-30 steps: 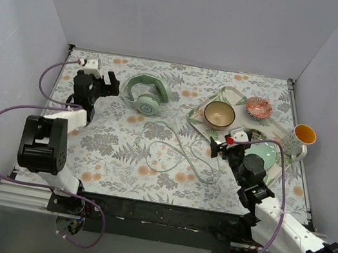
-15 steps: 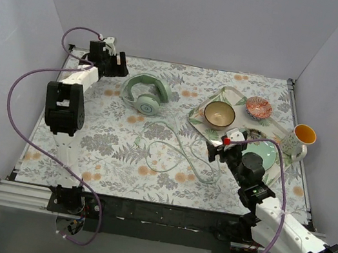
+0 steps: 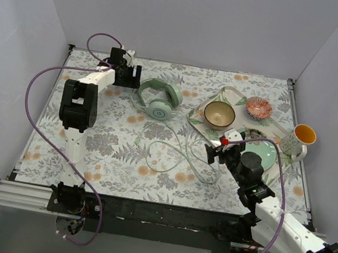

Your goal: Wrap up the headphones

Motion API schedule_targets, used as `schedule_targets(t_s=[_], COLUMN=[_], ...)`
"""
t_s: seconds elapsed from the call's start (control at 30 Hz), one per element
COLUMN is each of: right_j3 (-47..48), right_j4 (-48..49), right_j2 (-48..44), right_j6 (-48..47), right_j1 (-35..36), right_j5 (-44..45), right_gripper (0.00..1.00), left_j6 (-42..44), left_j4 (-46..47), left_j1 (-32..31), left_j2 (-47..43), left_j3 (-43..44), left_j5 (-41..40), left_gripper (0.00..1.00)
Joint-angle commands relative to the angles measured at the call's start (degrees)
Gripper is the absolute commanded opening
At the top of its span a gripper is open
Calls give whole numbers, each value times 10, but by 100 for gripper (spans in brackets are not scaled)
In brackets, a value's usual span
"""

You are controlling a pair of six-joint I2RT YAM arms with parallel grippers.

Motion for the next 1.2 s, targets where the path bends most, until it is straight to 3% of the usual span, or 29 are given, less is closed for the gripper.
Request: schedule_targets(t_s=[0.0, 0.43, 0.73, 0.9, 1.07, 1.17], right_j3=[26, 31, 31, 26, 24, 24], right_j4=[4, -9, -15, -11, -12, -12], right_j2=[-3, 13, 7, 6, 5, 4], right_j6=[-3, -4, -6, -5, -3, -3], right_j1=[-3, -3, -3, -3, -3, -3], right_j5=[-9, -28, -32, -34, -35, -35], right_gripper=[99, 99, 99, 98, 99, 99], left_j6=[1, -30, 29, 55, 60, 62], left_j4=[-7, 27, -38, -54, -91, -113], left_j1=[-2, -32, -61, -72, -76, -77], left_j2=[-35, -105, -17, 7, 29, 34], left_j3=[24, -2, 59, 70, 86, 90], left_j5=[-39, -8, -136, -166, -170, -160], left_gripper=[75, 77, 81, 81, 75, 65])
